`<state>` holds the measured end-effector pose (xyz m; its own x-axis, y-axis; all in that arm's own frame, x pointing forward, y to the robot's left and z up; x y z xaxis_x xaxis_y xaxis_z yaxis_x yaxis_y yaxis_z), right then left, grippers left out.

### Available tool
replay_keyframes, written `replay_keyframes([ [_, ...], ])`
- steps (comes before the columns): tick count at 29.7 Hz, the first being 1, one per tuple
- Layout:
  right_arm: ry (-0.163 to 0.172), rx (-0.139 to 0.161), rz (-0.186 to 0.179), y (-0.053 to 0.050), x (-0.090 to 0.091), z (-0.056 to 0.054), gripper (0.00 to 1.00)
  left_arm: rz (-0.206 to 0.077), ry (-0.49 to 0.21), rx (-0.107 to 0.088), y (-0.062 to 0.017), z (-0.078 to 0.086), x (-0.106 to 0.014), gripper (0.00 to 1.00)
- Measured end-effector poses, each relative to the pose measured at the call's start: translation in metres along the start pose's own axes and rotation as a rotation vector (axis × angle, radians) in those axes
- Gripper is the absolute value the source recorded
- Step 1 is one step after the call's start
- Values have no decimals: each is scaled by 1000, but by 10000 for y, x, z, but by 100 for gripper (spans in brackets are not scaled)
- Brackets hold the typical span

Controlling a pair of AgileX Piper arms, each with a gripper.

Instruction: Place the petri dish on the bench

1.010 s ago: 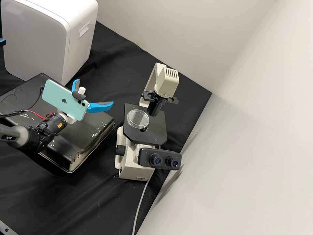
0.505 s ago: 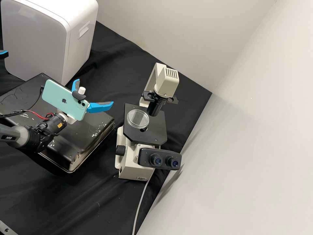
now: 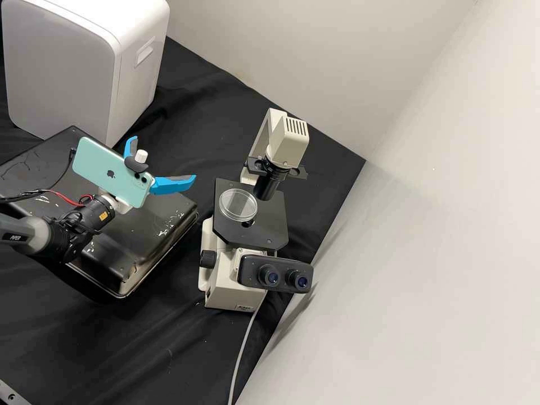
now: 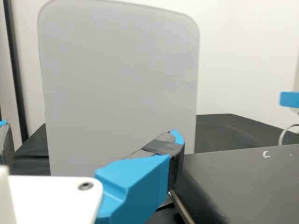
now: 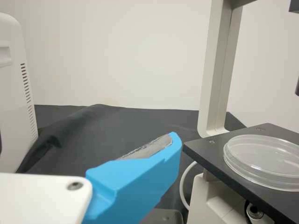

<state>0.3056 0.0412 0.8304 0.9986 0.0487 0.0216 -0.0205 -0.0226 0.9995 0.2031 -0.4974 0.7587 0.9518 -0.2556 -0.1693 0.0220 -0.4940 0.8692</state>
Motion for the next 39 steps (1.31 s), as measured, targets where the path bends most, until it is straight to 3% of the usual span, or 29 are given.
replay_keyframes([
  [8, 0, 0, 0, 0, 0, 0, 100, 5, -66, 14, 15, 71, -159, 100],
  [17, 0, 0, 0, 0, 0, 0, 100, 24, -116, 4, 41, 125, -344, 100],
  [24, 0, 0, 0, 0, 0, 0, 100, 11, -169, 0, 10, 194, -455, 100],
  [33, 0, 0, 0, 0, 0, 0, 100, 56, -256, -16, 89, 320, -541, 100],
  [39, 0, 0, 0, 0, 0, 0, 100, 70, -319, -27, 115, 413, -590, 100],
])
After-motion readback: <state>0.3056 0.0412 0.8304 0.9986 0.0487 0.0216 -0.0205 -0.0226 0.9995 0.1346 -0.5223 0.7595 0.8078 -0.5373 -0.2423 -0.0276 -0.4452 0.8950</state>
